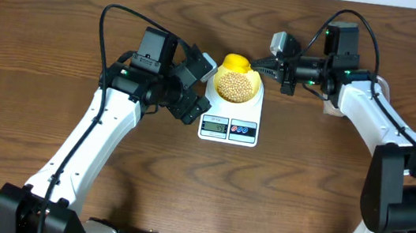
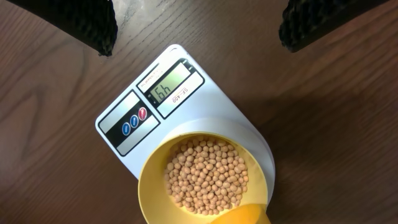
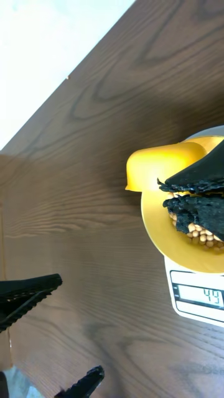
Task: Scoop item into bowl and weigh 50g on scale
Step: 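Carry the empty scoop right back over the soybean tub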
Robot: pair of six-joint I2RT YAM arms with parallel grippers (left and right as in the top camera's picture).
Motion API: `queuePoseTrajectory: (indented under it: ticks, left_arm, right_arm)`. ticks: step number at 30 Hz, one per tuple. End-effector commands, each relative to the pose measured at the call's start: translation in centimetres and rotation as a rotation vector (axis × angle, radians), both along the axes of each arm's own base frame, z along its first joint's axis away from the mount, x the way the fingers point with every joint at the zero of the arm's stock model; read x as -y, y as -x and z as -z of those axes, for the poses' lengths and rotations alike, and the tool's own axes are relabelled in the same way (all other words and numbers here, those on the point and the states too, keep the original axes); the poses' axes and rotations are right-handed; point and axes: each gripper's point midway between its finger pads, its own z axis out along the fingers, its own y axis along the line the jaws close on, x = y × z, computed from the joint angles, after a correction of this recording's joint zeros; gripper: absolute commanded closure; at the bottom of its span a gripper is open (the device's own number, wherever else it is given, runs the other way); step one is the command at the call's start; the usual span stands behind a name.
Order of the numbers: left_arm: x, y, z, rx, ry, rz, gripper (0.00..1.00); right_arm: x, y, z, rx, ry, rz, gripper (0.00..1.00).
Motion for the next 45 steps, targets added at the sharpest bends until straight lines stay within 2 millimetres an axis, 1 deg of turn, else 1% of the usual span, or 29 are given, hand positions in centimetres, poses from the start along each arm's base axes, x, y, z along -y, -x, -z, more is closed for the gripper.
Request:
queuePoseTrajectory:
  ticks: [1, 11, 14, 16, 18, 21, 23, 26, 28, 31, 33, 35, 38, 41, 43, 45]
  left_arm:
    - [0.0, 0.3, 0.2, -0.007, 0.007, 0.007, 0.14]
    - [0.0, 0.3, 0.2, -0.007, 0.007, 0.007, 0.14]
    - [0.0, 0.3, 0.2, -0.007, 0.007, 0.007, 0.14]
    - [0.0, 0.3, 0.2, -0.007, 0.007, 0.007, 0.14]
    - [0.0, 0.3, 0.2, -0.007, 0.007, 0.007, 0.14]
    - [0.0, 0.3, 0.2, -0.007, 0.007, 0.007, 0.14]
    - [0.0, 0.3, 0.2, -0.007, 0.007, 0.007, 0.14]
    - [0.0, 0.3, 0.2, -0.007, 0.007, 0.007, 0.14]
    - [0.0, 0.3, 0.2, -0.007, 0.007, 0.007, 0.14]
    - [0.0, 0.3, 0.2, -0.007, 0.007, 0.007, 0.14]
    - [0.0, 0.3, 0.2, -0.007, 0.007, 0.007, 0.14]
    - [0.0, 0.3, 0.2, -0.007, 0.007, 0.007, 0.14]
    - [0.0, 0.3, 0.2, -0.007, 0.007, 0.007, 0.14]
    - [0.0, 0.3, 0.2, -0.007, 0.007, 0.007, 0.14]
    - [0.0, 0.3, 0.2, -0.007, 0.007, 0.007, 0.14]
    - [0.0, 0.3, 0.2, -0.007, 0.007, 0.007, 0.14]
  right_arm:
    - [0.4, 0.6, -3.1, 0.069, -0.031, -0.013, 0.99]
    - [1.7, 1.4, -7.2, 0.141, -0.074, -0.015, 0.99]
    - [2.4, 0.8, -7.9, 0.126, -0.078, 0.029, 0.99]
    - [3.3, -0.4, -7.9, 0.089, -0.073, 0.099, 0.99]
    - [4.7, -2.0, -7.7, 0.034, -0.063, 0.209, 0.99]
    - [7.6, -4.6, -7.3, -0.057, -0.058, 0.402, 0.99]
    - [9.7, -5.9, -7.0, -0.105, -0.063, 0.515, 0.99]
    - [12.8, -7.1, -7.0, -0.175, -0.084, 0.661, 0.99]
    - [14.6, -7.5, -7.4, -0.206, -0.103, 0.732, 0.99]
    - [17.4, -7.8, -7.8, -0.217, -0.103, 0.833, 0.99]
    - [19.2, -7.7, -7.7, -0.225, -0.085, 0.901, 0.99]
    - [20.3, -7.4, -7.5, -0.244, -0.069, 0.946, 0.99]
    - [21.5, -6.7, -6.9, -0.29, -0.044, 0.991, 0.99]
    - [22.0, -5.9, -5.9, -0.346, -0.019, 1.016, 0.99]
    - [22.5, -5.4, -4.7, -0.394, 0.018, 1.053, 0.99]
    - [23.5, -5.0, -3.5, -0.427, 0.065, 1.111, 0.99]
